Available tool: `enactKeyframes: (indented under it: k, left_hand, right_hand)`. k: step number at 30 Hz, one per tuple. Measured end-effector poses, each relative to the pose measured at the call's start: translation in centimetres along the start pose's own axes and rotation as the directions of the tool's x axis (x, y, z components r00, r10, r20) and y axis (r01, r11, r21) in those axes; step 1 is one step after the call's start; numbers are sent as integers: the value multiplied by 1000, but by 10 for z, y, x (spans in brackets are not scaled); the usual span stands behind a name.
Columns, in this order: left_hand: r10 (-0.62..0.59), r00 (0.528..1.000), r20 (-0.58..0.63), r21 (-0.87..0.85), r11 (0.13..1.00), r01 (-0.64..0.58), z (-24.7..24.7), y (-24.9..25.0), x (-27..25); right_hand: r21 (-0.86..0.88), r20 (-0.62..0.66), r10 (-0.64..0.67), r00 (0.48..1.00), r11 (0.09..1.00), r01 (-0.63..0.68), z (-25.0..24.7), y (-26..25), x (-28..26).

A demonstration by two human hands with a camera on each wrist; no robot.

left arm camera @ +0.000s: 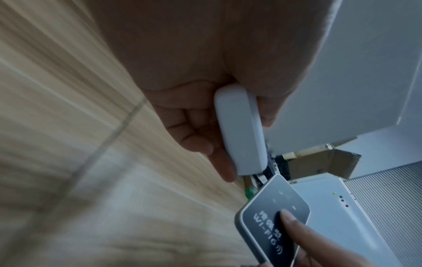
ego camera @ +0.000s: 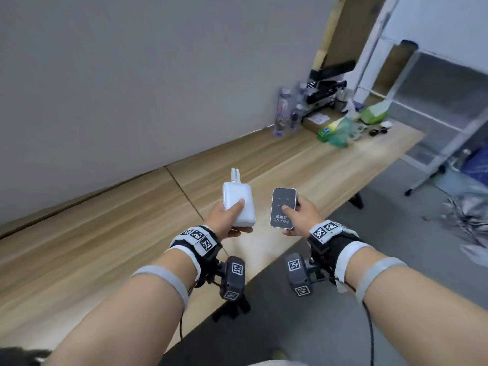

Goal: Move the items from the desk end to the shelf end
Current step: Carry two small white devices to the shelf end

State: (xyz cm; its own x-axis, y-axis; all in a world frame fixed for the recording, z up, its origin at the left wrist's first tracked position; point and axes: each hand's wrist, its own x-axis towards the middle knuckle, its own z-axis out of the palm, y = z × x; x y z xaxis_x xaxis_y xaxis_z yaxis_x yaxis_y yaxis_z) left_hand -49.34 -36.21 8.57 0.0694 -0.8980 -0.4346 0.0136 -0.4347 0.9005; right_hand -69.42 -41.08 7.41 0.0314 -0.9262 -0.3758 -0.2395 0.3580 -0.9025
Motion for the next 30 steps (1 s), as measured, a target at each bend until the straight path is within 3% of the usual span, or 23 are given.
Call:
enactKeyframes:
  k: [5, 9, 15, 21, 30]
  left_hand:
    - [5, 996, 91, -99, 995, 4, 120, 33, 49]
    - [-37, 987, 154, -120, 991, 56, 181, 50, 83]
    - [-92, 974, 208, -115, 986, 117, 261, 61, 160]
    - [-135, 969, 209, -6, 990, 139, 343, 67, 271]
    - [-207, 967, 148, -17, 977, 212, 398, 112, 383]
  right_hand:
    - [-22, -158, -7, 987, 1000, 3, -133, 5, 33]
    - [8, -234, 5, 972, 1000, -3, -203, 11, 55]
    - [-2, -275, 32, 961, 999, -33, -273, 23, 112]
    - [-128, -246, 31, 969, 990, -64, -339, 14, 212]
    - [-141, -184, 127, 975, 978, -154, -412, -7, 337]
